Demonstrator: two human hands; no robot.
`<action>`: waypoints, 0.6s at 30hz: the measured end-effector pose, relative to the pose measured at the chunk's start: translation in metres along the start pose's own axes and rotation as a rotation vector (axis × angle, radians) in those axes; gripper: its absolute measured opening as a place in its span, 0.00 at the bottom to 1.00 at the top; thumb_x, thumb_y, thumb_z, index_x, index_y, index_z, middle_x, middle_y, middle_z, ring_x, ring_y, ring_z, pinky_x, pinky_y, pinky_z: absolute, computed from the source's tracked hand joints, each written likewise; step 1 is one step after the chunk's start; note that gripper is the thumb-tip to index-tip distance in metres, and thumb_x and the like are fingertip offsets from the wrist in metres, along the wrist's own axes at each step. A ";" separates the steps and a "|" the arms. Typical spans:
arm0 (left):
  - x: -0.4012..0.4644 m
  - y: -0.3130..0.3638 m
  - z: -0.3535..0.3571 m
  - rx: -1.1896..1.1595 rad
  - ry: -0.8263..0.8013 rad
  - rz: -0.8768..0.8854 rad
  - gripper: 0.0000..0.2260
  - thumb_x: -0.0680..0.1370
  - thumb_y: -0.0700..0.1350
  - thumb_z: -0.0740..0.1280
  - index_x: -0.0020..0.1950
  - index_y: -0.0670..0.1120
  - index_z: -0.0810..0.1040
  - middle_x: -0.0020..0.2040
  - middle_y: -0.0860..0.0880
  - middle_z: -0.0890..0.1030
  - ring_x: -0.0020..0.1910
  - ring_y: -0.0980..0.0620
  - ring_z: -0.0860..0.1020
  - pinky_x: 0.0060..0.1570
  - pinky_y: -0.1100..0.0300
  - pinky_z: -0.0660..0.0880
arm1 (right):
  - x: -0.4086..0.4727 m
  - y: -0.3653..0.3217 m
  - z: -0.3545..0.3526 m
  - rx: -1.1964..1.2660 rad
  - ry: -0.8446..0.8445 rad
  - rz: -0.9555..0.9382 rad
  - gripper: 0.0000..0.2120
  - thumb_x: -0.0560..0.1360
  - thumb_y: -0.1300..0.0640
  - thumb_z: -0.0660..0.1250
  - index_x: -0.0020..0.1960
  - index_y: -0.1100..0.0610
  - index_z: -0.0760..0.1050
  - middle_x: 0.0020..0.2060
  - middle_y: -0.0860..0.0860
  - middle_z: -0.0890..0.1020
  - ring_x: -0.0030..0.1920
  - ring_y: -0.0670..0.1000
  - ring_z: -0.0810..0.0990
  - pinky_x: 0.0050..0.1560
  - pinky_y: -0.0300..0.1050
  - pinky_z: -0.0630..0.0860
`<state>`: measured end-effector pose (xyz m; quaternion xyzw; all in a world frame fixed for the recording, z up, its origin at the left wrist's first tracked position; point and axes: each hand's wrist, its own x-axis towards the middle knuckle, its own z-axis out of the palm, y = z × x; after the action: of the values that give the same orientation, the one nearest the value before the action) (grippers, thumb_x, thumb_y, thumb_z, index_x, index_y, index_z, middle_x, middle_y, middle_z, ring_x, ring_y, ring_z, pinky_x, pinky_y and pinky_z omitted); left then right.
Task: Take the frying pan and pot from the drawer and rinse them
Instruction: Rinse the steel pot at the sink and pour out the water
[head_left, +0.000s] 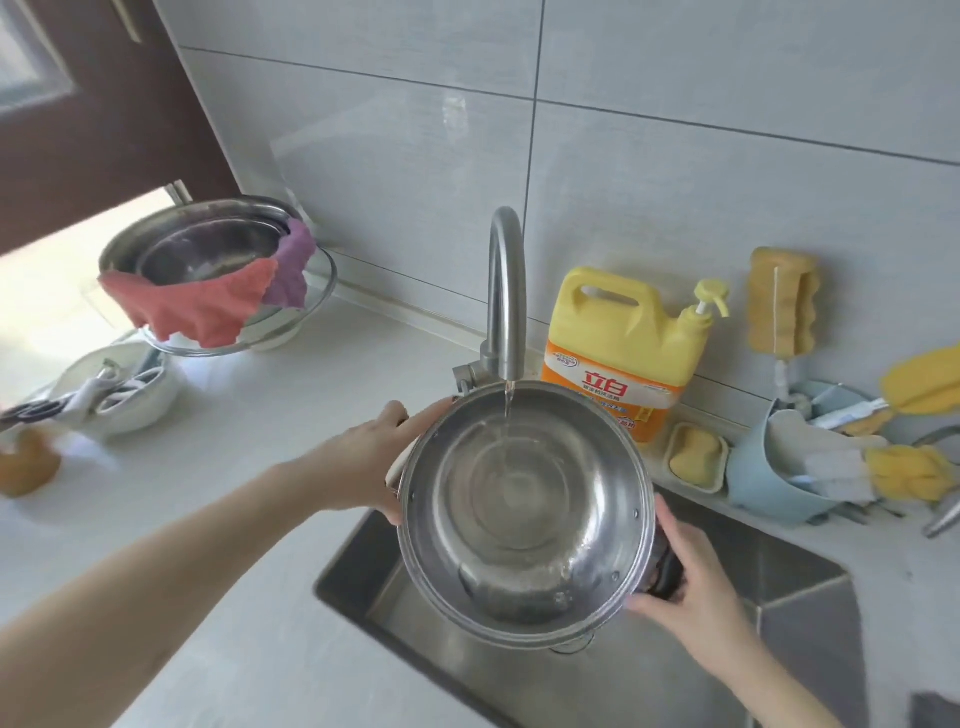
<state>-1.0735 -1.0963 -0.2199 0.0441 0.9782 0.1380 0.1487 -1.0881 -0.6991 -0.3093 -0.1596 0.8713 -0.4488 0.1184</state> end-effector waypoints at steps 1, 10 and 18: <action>0.000 -0.004 0.011 -0.069 0.026 -0.007 0.60 0.62 0.55 0.81 0.69 0.76 0.32 0.55 0.52 0.64 0.41 0.51 0.75 0.48 0.54 0.75 | 0.007 -0.009 -0.013 -0.060 -0.007 -0.036 0.55 0.59 0.51 0.82 0.76 0.34 0.54 0.58 0.38 0.70 0.50 0.39 0.74 0.54 0.24 0.68; 0.014 -0.009 0.052 -0.452 -0.099 -0.016 0.61 0.58 0.61 0.82 0.73 0.73 0.39 0.73 0.55 0.63 0.73 0.52 0.64 0.73 0.48 0.61 | 0.043 -0.113 -0.104 -0.367 -0.290 -0.046 0.54 0.57 0.47 0.83 0.61 0.15 0.49 0.52 0.41 0.71 0.43 0.41 0.79 0.45 0.29 0.70; 0.014 -0.012 -0.014 -0.402 -0.487 0.060 0.48 0.64 0.45 0.82 0.64 0.80 0.55 0.55 0.54 0.79 0.51 0.55 0.80 0.59 0.53 0.78 | 0.027 -0.069 -0.084 -0.055 -0.452 0.157 0.50 0.51 0.52 0.84 0.68 0.30 0.67 0.55 0.43 0.83 0.40 0.50 0.83 0.36 0.47 0.80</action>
<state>-1.0918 -1.1095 -0.2143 0.0744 0.8652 0.3183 0.3801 -1.1303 -0.6843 -0.2066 -0.1907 0.8443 -0.3672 0.3405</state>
